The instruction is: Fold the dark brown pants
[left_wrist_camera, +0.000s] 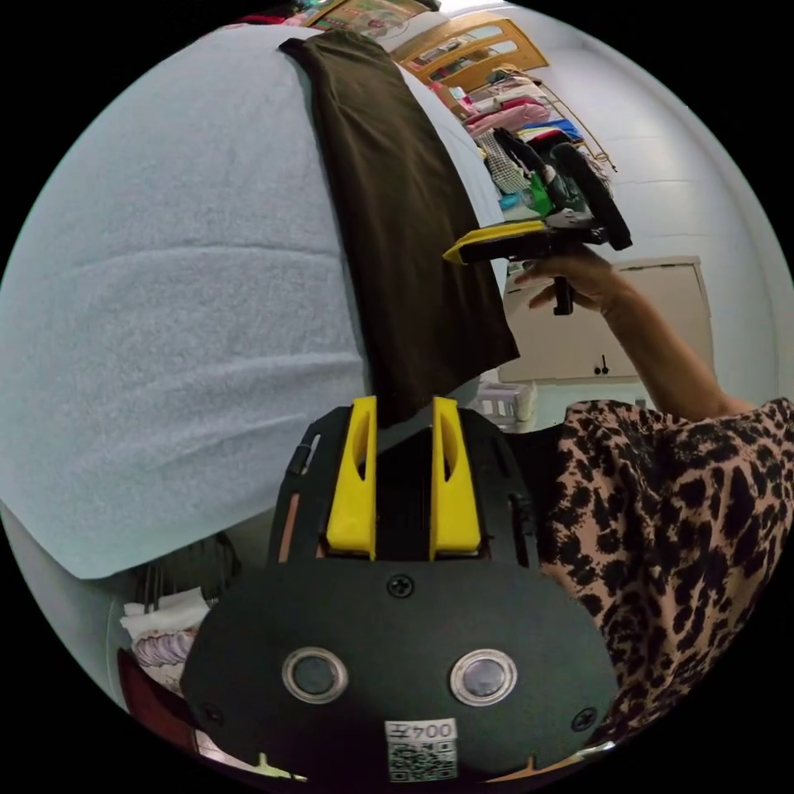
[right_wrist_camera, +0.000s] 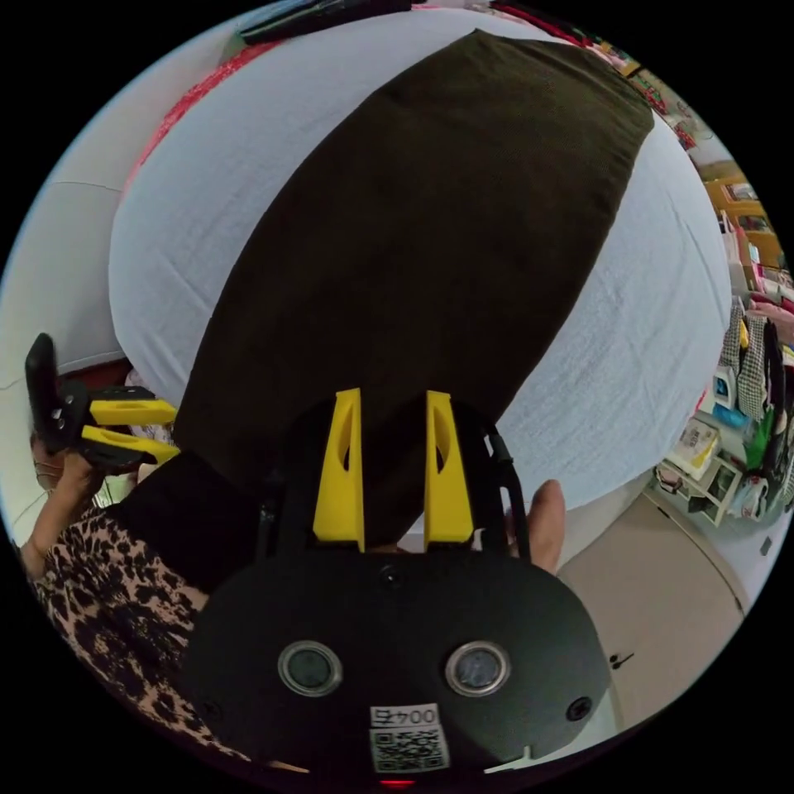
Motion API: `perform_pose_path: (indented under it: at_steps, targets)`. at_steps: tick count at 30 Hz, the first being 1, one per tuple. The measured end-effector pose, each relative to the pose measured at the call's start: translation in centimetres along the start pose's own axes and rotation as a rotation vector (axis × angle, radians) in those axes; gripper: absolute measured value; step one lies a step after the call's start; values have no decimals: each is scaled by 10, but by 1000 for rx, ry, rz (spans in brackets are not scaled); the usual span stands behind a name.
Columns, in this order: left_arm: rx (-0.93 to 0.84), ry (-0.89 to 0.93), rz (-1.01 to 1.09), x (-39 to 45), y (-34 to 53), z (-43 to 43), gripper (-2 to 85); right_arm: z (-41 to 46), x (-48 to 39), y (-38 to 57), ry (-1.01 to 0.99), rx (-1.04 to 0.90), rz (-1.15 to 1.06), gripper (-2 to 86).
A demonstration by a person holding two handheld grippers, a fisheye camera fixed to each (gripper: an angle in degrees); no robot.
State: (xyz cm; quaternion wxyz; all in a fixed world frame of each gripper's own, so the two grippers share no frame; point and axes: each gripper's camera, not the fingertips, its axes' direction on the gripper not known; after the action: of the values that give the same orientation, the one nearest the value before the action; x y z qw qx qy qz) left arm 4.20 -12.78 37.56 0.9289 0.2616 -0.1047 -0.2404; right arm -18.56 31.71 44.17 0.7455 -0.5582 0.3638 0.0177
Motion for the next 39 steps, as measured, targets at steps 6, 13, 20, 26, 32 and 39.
perform_pose_path:
  at_steps: [6,13,20,26,32,39]
  targets:
    - [3,-115,-25,17,1,8,65,41,25,27,-97,95,65,75]
    - [35,-29,-130,-2,12,6,69,99,44,53,-148,166,90,57]
    - [56,103,-226,-31,8,-4,77,158,74,70,-267,177,146,41]
    - [-26,89,-216,-34,-3,2,78,218,138,139,-796,308,159,61]
    - [-35,32,-196,-30,-7,-1,55,307,156,229,-905,318,271,91]
    - [-18,72,-211,-43,-4,-8,61,384,161,252,-959,379,334,92]
